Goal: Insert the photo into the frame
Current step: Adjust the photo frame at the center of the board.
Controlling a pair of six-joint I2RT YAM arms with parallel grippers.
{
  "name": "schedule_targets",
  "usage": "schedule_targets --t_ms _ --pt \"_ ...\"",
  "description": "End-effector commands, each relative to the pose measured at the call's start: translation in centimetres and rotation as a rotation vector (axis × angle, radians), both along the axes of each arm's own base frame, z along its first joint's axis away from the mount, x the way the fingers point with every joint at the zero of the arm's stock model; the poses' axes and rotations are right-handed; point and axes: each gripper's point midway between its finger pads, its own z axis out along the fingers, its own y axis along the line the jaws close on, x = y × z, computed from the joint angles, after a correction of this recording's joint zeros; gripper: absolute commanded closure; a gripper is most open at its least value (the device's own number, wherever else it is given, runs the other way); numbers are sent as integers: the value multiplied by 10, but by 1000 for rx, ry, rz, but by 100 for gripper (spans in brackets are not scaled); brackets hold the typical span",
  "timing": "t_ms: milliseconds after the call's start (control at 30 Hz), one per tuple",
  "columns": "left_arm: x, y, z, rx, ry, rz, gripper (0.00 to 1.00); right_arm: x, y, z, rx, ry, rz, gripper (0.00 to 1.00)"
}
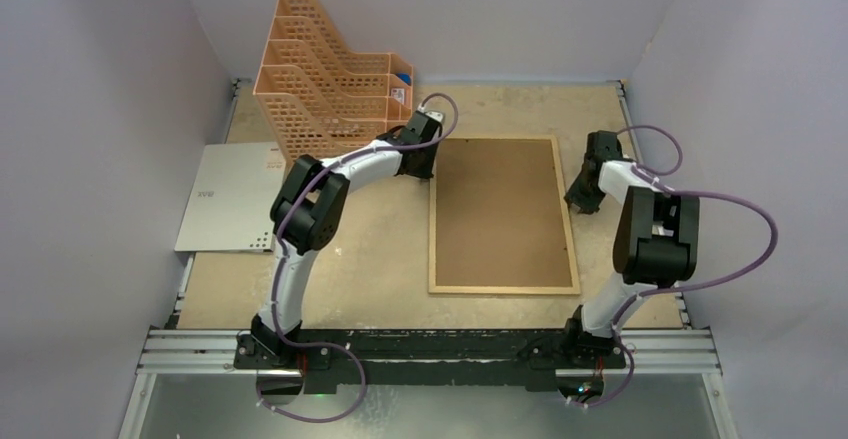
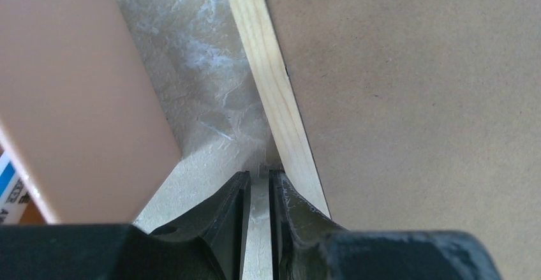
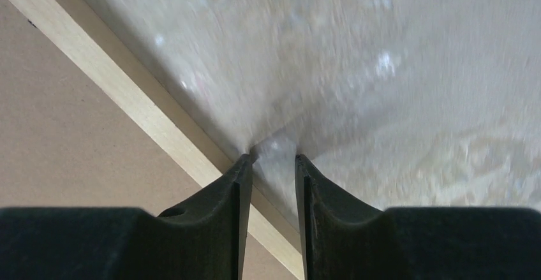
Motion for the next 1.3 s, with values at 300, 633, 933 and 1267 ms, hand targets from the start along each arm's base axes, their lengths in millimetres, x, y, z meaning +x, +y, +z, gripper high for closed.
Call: schedule_targets --t_ms 300,633,933,1267 --pt "-47 22 21 -104 68 36 79 37 36 113 -9 -210 80 61" --pt "-97 7 45 -447 194 -124 62 54 233 107 328 -329 591 46" --pt "-111 5 15 -465 254 -176 53 37 309 51 298 -132 773 30" --pt "-116 22 -23 -380 271 -79 68 1 313 12 223 40 837 24"
